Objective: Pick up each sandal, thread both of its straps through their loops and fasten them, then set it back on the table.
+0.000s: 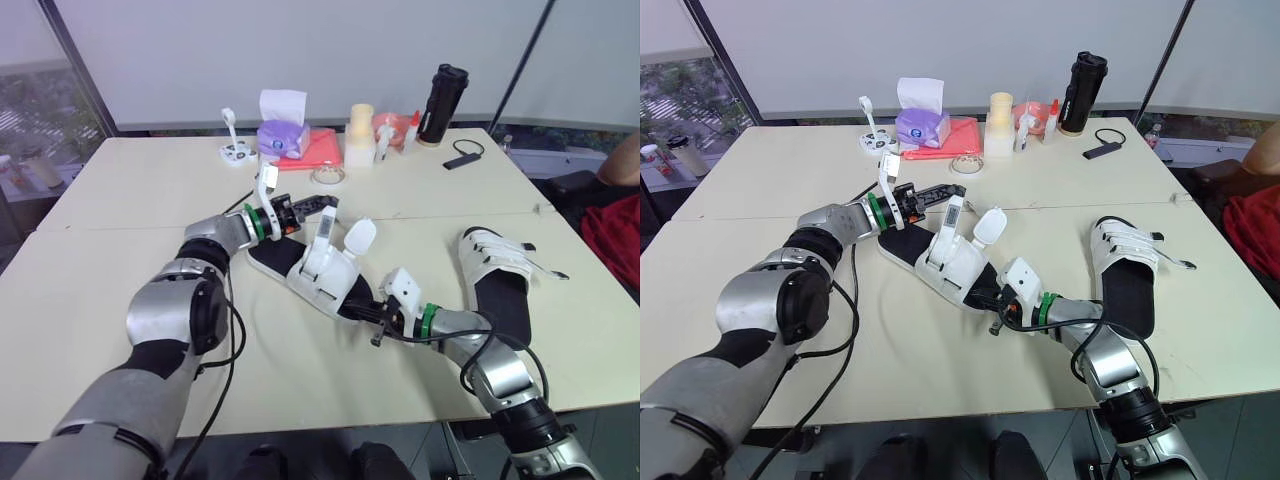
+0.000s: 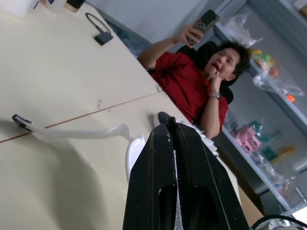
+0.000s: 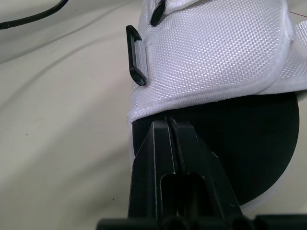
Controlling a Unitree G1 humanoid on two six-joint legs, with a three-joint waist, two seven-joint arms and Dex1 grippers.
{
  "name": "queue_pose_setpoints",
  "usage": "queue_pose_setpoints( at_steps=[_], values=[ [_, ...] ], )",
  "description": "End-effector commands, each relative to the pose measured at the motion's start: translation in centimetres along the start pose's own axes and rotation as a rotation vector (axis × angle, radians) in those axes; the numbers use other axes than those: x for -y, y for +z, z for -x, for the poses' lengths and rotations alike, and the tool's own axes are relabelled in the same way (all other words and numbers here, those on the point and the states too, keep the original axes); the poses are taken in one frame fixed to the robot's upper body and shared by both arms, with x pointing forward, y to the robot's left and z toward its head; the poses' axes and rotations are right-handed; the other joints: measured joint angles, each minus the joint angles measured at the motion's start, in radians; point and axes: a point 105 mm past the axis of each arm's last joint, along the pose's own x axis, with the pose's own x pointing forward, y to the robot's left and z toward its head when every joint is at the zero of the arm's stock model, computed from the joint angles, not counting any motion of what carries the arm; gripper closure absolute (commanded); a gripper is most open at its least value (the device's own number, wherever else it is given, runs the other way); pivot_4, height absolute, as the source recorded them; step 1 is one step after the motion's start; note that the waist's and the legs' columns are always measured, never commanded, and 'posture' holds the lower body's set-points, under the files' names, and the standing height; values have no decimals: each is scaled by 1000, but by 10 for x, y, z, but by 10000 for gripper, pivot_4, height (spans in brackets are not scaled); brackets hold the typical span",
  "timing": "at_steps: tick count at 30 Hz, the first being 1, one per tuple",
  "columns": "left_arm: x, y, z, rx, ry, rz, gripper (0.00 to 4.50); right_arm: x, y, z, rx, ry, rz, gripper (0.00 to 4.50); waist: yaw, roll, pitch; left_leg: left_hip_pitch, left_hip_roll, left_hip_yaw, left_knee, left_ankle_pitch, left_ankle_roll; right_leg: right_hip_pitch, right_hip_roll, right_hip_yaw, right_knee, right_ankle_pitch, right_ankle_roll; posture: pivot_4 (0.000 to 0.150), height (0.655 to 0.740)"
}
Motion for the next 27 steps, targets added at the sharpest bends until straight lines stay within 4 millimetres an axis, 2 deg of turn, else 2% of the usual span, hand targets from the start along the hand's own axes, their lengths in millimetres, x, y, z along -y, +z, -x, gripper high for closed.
queue_pose_setpoints(
  at_steps=[1,7,16,23,27],
  values=[
    [28,38,-7,83,-99,-79,44690,-12,-35,-3,-121,33,-87,45000,0,0,0,0,0,0,0,0,0,0,0,0,0,0,0,1500,7400],
    [28,34,-11,63,-99,-94,44690,-11,-35,-4,-121,37,-85,45000,-3,0,0,0,0,0,0,0,0,0,0,0,0,0,0,1500,7400],
    [14,9,-18,-35,-12,-144,44690,-17,-38,-3,-126,42,-93,45000,-3,0,0,0,0,0,0,0,0,0,0,0,0,0,0,1500,7400],
    [-7,-7,-19,-75,142,-173,44690,-21,-38,-2,-122,31,-103,45000,-2,0,0,0,0,0,0,0,0,0,0,0,0,0,0,1500,7400],
    [-8,-24,-23,-165,143,-205,44690,-24,-40,1,-124,22,-109,45000,-1,0,0,0,0,0,0,0,0,0,0,0,0,0,0,1500,7400]
  ],
)
